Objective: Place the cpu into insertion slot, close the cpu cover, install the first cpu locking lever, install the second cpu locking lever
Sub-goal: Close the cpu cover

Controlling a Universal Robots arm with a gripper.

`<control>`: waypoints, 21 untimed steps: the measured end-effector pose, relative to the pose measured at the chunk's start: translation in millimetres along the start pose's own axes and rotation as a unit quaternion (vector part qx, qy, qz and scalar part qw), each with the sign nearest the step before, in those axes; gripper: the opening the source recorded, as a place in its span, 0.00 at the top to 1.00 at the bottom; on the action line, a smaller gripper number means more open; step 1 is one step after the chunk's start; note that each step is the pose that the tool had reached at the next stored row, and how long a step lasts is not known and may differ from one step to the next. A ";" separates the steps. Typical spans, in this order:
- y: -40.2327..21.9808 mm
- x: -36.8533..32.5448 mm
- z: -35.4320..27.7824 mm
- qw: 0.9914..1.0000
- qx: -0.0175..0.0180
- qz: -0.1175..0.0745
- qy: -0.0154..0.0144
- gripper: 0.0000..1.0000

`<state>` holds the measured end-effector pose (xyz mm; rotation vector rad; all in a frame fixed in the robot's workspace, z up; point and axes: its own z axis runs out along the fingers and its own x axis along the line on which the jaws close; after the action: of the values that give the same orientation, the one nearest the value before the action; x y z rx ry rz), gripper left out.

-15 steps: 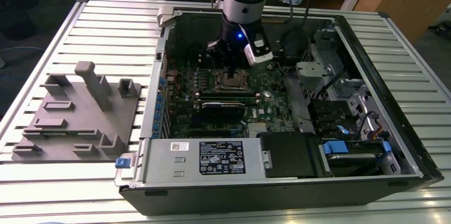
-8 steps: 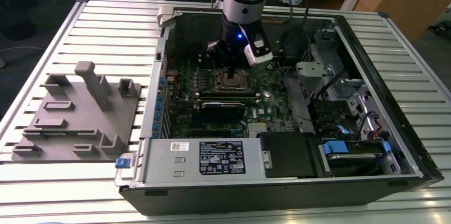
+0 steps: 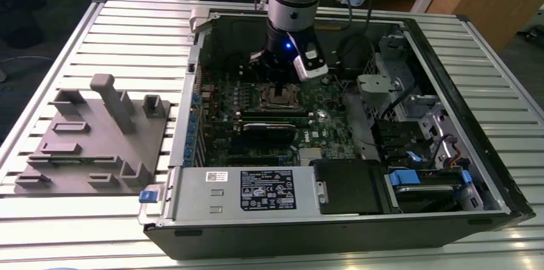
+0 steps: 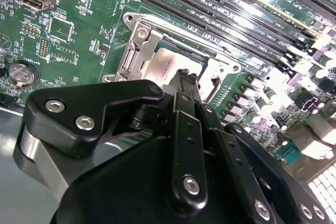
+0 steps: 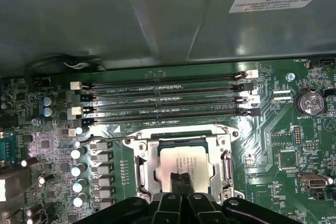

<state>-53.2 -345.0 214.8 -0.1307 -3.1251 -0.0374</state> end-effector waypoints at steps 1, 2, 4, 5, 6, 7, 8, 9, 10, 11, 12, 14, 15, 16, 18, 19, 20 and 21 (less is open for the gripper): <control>0.0 0.4 0.6 1.000 0.000 0.000 -0.001 0.89; -0.1 1.0 1.1 1.000 0.000 0.000 -0.002 0.89; -0.3 2.4 1.7 1.000 0.000 0.000 -0.003 0.89; -0.3 3.4 2.0 1.000 0.000 0.000 -0.003 0.89; -0.4 4.7 2.3 1.000 0.000 0.000 -0.003 0.89; -0.5 6.0 2.5 1.000 0.000 0.000 -0.004 0.89; -0.6 7.3 2.7 1.000 0.000 0.000 -0.004 0.89; -0.8 8.6 2.9 1.000 0.000 0.000 -0.004 0.89; -0.9 10.0 3.1 1.000 0.000 0.000 -0.004 0.89; -1.0 11.5 3.2 1.000 0.000 0.000 -0.004 0.89; -1.1 12.9 3.4 1.000 0.000 0.000 -0.005 0.89; -1.3 15.3 3.7 1.000 0.000 0.000 -0.005 0.89; -1.4 16.3 3.8 1.000 0.000 0.000 -0.005 0.89; -1.5 17.3 4.0 1.000 0.000 0.000 -0.005 0.89; -1.8 20.2 4.3 1.000 0.000 0.000 -0.005 0.89; -1.9 21.6 4.5 1.000 0.000 0.000 -0.005 0.89; -2.0 23.0 4.7 1.000 0.000 0.000 -0.005 0.89; -2.1 24.4 4.9 1.000 0.000 0.000 -0.005 0.89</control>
<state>-77.8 -345.0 210.1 -0.1309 -3.1357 -0.0384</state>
